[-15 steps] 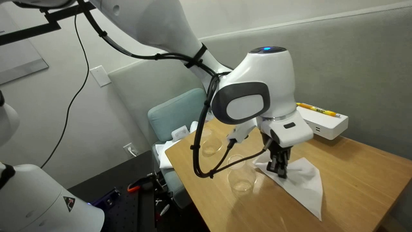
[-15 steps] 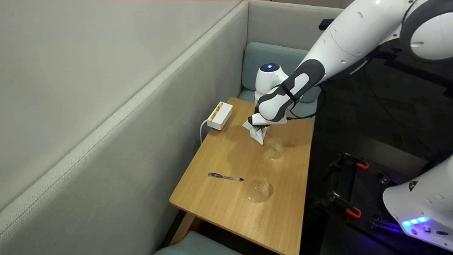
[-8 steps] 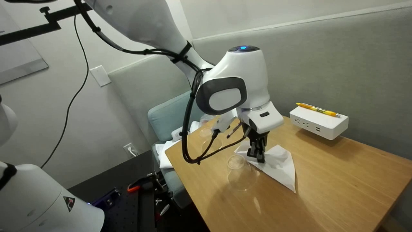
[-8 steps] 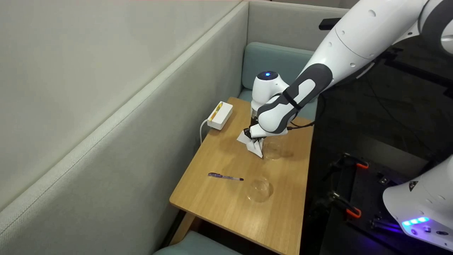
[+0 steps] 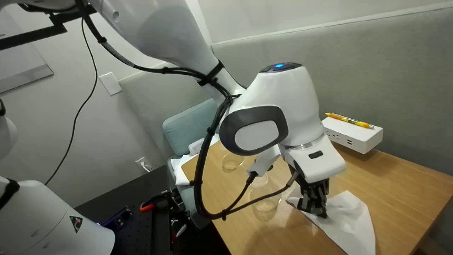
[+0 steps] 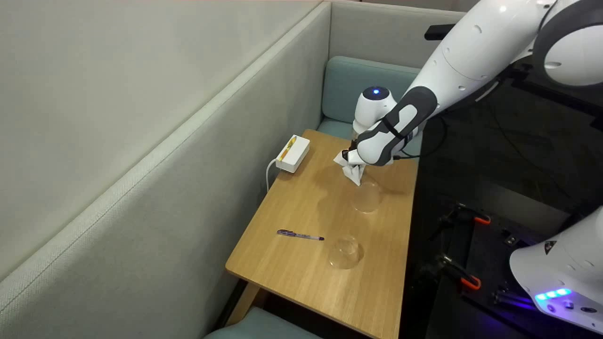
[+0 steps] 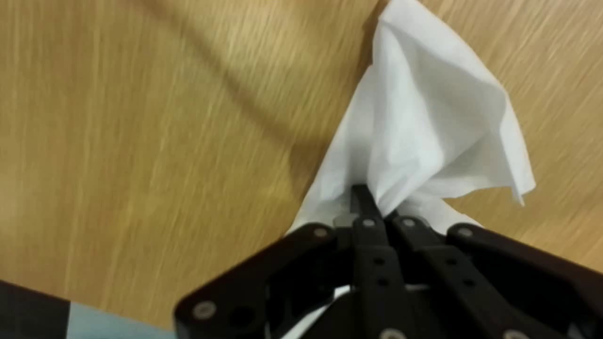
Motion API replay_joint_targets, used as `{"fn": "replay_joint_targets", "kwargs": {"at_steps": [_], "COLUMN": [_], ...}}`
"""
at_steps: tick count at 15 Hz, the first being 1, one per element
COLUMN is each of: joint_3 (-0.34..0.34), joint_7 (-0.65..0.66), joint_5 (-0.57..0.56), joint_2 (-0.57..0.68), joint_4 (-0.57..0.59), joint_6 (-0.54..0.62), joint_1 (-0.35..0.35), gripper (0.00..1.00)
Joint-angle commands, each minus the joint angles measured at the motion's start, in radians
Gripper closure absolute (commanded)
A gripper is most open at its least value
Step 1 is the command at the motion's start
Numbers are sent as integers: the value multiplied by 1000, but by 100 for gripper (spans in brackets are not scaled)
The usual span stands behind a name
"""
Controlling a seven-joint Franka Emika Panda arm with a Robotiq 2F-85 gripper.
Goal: Use the white cloth to wipe the table
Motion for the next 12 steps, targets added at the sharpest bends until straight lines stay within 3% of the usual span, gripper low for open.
{"fn": "replay_joint_targets", "kwargs": {"at_steps": [1,3,6,9,12], "joint_3": [-91,-115,-46,81,261], "joint_7": [65,84,57,13,-63], "joint_5": [7,19,39,81,161], "joint_2": [47,61,23,-22,-54], "joint_4": [6,12,9,14,29], "joint_6": [69,78,46,13,-54], "joint_1": [33,34,-13,-75,-174], "gripper": [100,100,100,100,100]}}
